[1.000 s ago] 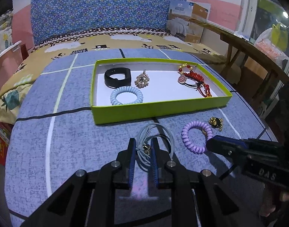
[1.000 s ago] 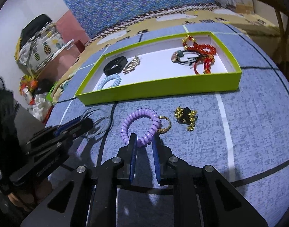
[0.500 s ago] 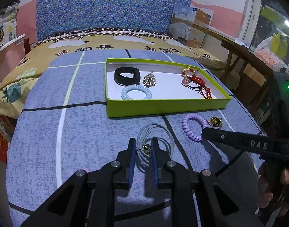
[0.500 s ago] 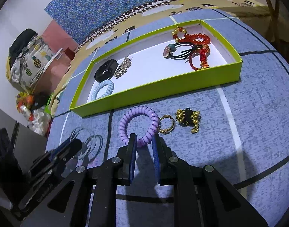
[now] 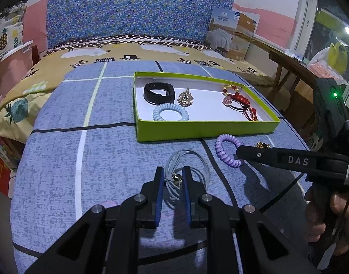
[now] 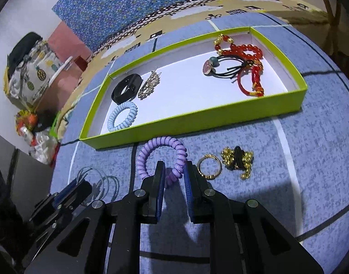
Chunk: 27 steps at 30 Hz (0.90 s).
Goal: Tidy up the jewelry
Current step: 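Grasp the grey cord loops with the left gripper while the right gripper grasps the purple coil hair tie, then carry the grey cord and purple coil into the green box, open both grippers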
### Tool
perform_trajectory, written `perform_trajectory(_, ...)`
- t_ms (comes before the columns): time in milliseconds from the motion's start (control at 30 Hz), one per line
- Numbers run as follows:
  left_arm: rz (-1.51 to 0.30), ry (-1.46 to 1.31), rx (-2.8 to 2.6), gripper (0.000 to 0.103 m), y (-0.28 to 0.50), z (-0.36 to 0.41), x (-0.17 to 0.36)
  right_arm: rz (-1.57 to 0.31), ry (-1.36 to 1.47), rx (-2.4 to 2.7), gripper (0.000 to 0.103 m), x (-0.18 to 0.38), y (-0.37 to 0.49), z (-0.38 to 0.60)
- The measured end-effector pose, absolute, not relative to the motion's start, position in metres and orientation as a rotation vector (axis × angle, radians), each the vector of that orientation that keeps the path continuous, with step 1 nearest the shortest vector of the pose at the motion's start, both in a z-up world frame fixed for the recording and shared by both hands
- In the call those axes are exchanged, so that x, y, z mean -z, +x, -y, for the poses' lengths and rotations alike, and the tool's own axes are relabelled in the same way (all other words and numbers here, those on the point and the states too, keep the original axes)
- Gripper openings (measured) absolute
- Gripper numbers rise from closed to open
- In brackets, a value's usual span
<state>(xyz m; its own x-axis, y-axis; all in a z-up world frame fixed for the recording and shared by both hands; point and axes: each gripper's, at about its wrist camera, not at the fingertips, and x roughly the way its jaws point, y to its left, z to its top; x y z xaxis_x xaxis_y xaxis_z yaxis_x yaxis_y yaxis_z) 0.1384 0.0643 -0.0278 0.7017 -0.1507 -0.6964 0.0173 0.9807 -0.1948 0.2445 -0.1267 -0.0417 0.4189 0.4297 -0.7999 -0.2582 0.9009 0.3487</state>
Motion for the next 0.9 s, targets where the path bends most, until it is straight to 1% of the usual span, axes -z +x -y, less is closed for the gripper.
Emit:
perform_trajectory(100, -0.789, -0.18, 0.088, 0.016, 0.138, -0.066, 0.028, -1.044, 0.081, -0.435, 0.016, 0.04, 0.246, 0.116)
perform_trajectory(133, -0.79, -0.18, 0.087, 0.016, 0.138, -0.066, 0.028, -1.039, 0.042, -0.432, 0.015, 0.039, 0.246, 0.112)
perform_trajectory(167, -0.79, -0.179, 0.085, 0.016, 0.137, -0.066, 0.027, -1.031, 0.003, -0.428, 0.011, 0.039, 0.246, 0.109)
perform_trajectory(300, -0.789, -0.175, 0.079, 0.016, 0.136, -0.067, 0.027, -1.007, -0.071, -0.444, 0.009, 0.04, 0.242, 0.105)
perform_trajectory(567, -0.776, -0.177, 0.072, 0.016, 0.131, -0.073, 0.021, -0.969, -0.034, -0.516, 0.009, 0.035, 0.228, 0.114)
perform_trajectory(900, -0.742, -0.167, 0.079, 0.016, 0.141, -0.071, 0.004, -0.88, 0.013, -0.527, 0.009, 0.005, 0.224, 0.132)
